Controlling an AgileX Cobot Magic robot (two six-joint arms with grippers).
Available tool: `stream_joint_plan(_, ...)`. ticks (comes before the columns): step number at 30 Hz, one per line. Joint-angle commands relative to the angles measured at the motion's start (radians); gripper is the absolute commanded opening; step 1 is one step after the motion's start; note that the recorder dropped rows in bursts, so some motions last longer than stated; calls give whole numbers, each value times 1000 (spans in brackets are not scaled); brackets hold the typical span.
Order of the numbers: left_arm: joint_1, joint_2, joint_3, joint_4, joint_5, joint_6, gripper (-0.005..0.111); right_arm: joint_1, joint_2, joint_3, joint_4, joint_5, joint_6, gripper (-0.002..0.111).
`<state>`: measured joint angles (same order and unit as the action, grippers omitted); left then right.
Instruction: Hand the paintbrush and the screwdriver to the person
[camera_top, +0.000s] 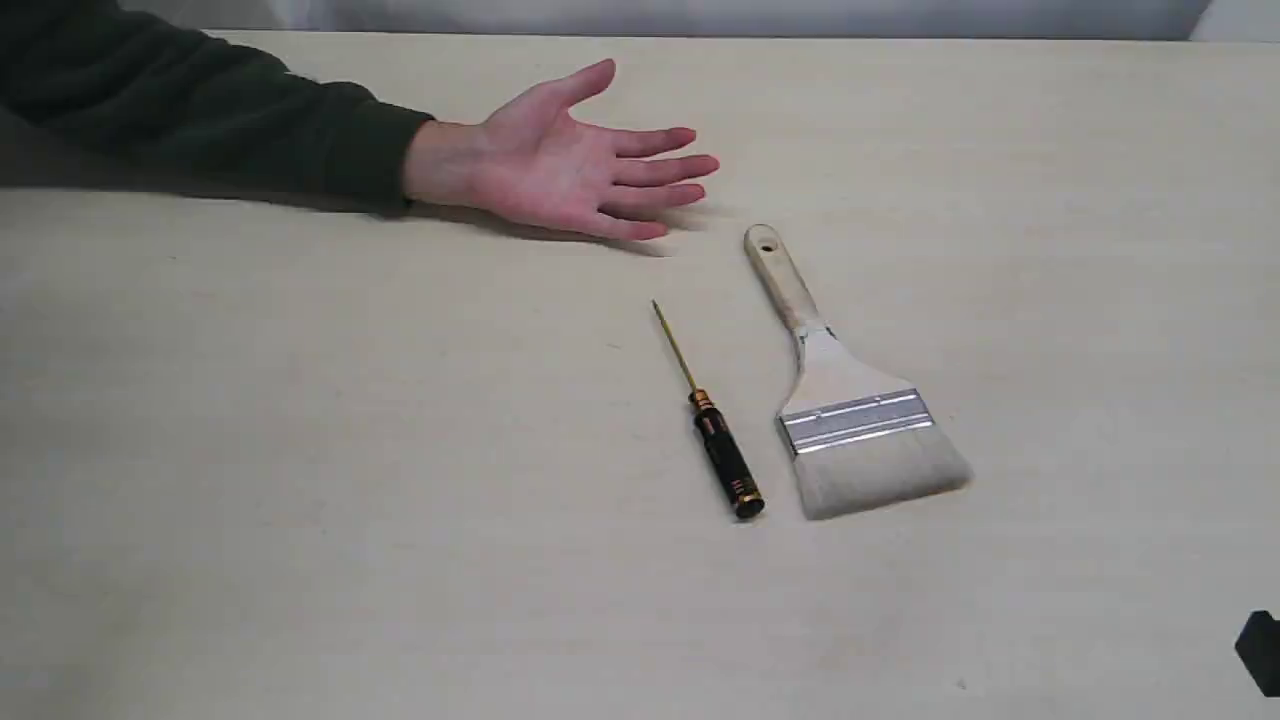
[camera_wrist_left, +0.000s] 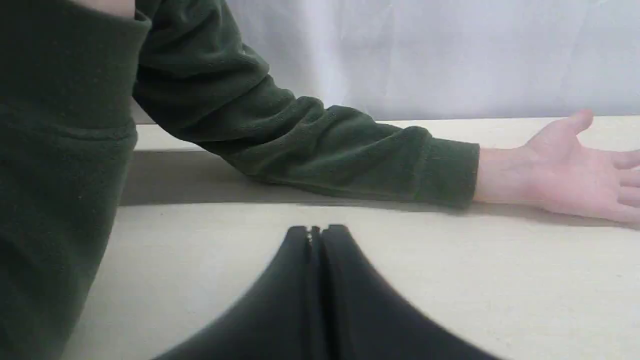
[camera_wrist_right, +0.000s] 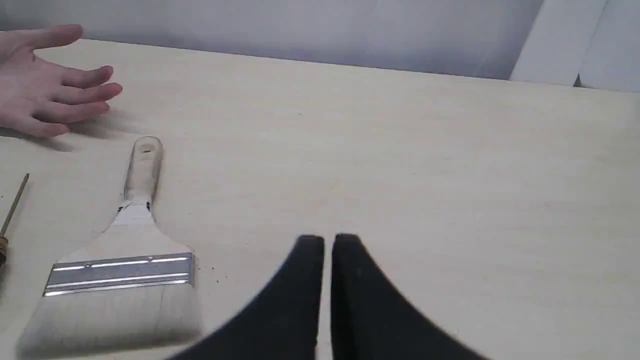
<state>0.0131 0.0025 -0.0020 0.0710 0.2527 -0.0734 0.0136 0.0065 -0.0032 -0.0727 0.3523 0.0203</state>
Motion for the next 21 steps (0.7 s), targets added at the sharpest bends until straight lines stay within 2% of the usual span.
stream_joint_plan(1, -2, -2, 2, -4, -1, -2, 0, -6, -6, 3, 5, -2, -5, 4)
stream_joint_plan(9, -2, -2, 2, -4, -1, -2, 0, -6, -6, 3, 5, -22, -38, 4)
stream_joint_plan(21, -2, -2, 2, 0, -5, -2, 0, -6, -6, 3, 5, -249, -32, 4)
